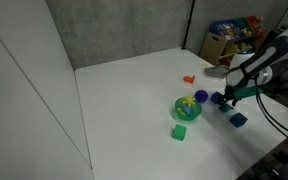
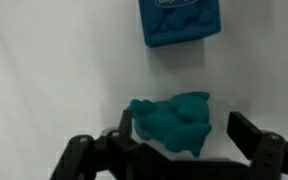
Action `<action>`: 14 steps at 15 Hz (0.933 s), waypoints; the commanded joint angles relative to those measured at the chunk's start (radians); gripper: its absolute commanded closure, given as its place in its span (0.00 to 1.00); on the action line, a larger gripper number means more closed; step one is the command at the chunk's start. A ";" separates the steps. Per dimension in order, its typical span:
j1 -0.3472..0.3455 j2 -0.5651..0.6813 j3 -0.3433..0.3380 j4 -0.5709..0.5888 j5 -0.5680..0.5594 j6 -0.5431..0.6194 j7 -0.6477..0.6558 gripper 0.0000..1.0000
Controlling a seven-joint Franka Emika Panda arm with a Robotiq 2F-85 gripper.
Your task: Pick up the green object and put it in the green bowl
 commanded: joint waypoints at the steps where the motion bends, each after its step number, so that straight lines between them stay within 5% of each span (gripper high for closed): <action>1: 0.006 0.015 -0.008 0.014 -0.023 0.031 -0.018 0.34; 5: -0.001 -0.007 0.001 0.007 -0.027 0.030 -0.026 0.65; 9: -0.002 -0.052 0.014 -0.005 -0.026 -0.002 -0.047 0.74; 12: -0.002 -0.106 0.029 -0.013 -0.024 -0.030 -0.073 0.92; 14: -0.001 -0.149 0.043 -0.014 -0.020 -0.058 -0.085 0.93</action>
